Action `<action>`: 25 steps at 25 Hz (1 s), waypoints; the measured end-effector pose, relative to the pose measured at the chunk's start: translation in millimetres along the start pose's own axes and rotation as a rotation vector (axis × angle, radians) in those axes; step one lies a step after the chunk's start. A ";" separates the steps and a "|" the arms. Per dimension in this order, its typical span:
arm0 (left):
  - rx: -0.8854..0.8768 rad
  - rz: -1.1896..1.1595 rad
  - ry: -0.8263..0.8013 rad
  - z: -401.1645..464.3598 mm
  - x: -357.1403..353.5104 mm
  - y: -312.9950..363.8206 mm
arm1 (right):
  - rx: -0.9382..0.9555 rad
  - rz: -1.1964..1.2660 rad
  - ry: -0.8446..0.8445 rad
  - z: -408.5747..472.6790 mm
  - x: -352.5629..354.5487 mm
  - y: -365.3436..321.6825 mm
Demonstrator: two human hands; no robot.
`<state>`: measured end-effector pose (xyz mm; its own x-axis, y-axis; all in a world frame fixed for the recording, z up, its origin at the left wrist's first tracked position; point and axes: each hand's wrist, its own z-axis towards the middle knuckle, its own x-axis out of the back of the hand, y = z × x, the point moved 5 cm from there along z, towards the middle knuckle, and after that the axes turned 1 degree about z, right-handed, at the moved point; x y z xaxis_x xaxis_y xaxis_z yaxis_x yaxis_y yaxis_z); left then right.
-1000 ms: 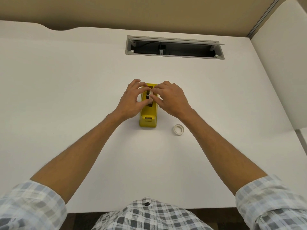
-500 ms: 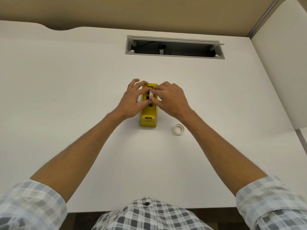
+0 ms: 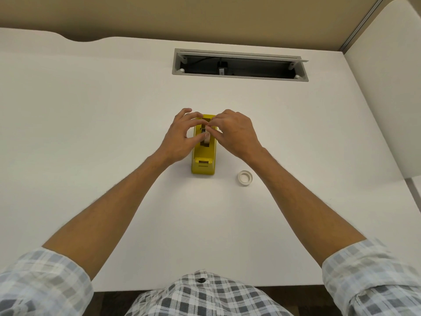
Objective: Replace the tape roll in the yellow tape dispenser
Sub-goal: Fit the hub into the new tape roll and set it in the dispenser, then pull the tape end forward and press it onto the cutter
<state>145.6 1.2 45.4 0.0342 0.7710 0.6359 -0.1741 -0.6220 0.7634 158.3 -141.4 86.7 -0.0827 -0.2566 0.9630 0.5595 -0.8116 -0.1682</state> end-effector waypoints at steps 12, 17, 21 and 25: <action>0.030 0.027 -0.036 -0.1 -1.9 -6.3 | -0.003 0.041 -0.037 2.7 1.6 1.5; 0.046 0.031 -0.002 -1.1 -2.7 -6.2 | 0.058 -0.002 -0.079 3.9 0.8 -0.9; 0.059 0.031 -0.050 0.9 -4.8 -6.2 | 0.093 -0.045 -0.052 1.6 1.1 -3.4; 0.060 0.042 -0.079 2.9 -5.3 -6.1 | 0.122 -0.064 -0.017 0.9 1.8 -5.0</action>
<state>149.3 0.5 37.7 0.1061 0.7325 0.6724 -0.1181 -0.6622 0.7400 156.0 -137.3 89.4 -0.1079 -0.1969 0.9745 0.6501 -0.7555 -0.0806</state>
